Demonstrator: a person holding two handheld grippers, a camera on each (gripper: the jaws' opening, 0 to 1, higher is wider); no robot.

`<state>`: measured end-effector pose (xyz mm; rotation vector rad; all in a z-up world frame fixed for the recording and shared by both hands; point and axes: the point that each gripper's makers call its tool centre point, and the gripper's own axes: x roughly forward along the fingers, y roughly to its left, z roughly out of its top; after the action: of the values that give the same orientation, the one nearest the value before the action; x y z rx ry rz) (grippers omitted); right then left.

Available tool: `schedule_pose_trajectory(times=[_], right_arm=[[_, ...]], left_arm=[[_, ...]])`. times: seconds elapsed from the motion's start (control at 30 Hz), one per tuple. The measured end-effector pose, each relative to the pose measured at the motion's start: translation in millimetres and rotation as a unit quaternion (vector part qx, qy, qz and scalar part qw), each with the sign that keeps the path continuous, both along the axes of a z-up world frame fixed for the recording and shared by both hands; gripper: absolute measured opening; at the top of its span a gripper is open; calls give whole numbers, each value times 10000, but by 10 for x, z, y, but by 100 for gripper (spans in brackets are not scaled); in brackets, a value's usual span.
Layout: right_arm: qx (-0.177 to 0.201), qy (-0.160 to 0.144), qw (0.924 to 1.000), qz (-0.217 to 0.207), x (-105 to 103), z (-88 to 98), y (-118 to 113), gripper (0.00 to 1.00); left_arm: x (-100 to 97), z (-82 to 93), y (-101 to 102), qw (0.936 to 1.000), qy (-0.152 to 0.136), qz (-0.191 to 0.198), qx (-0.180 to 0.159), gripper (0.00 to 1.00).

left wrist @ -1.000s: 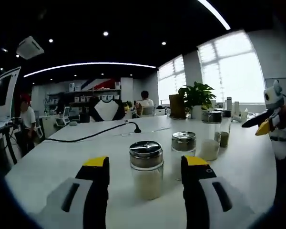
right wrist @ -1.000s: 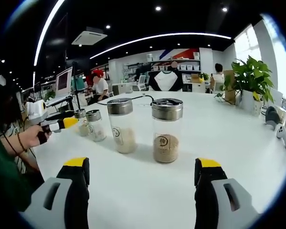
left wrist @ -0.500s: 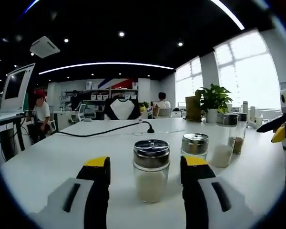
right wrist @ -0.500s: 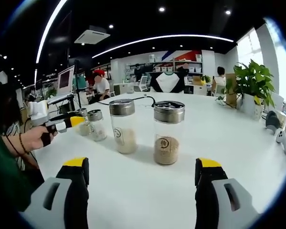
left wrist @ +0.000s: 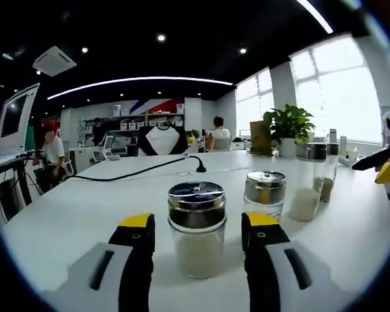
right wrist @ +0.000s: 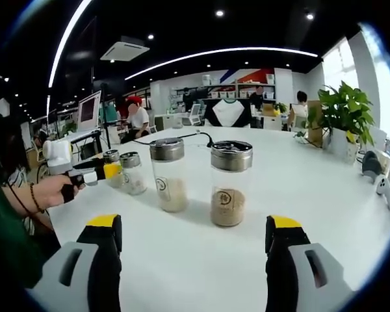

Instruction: Rotate the seasoning bottle until the label or dispensing opening points toward the visible target arrow and the bottle remains upright within the marked orientation range

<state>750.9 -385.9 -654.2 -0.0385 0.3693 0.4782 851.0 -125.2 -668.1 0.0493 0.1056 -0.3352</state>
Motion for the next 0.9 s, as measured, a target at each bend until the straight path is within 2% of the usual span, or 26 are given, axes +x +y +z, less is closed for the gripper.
schedule_pose_trajectory(times=[0.23, 0.3, 0.4, 0.9], right_arm=[[-2, 26, 10000, -16, 5, -18, -15, 93], [1, 46, 10000, -18, 7, -28, -15, 93], [17, 61, 10000, -20, 13, -35, -11, 93], [35, 87, 10000, -34, 13, -44, -9, 93]], left_arm=[[-3, -51, 14, 9999, 120, -39, -57, 40], [-27, -113, 2, 9993, 297, -56, -210, 35], [-5, -79, 8, 9997, 162, -93, -143, 35], [13, -74, 9, 9996, 166, -189, -136, 35]])
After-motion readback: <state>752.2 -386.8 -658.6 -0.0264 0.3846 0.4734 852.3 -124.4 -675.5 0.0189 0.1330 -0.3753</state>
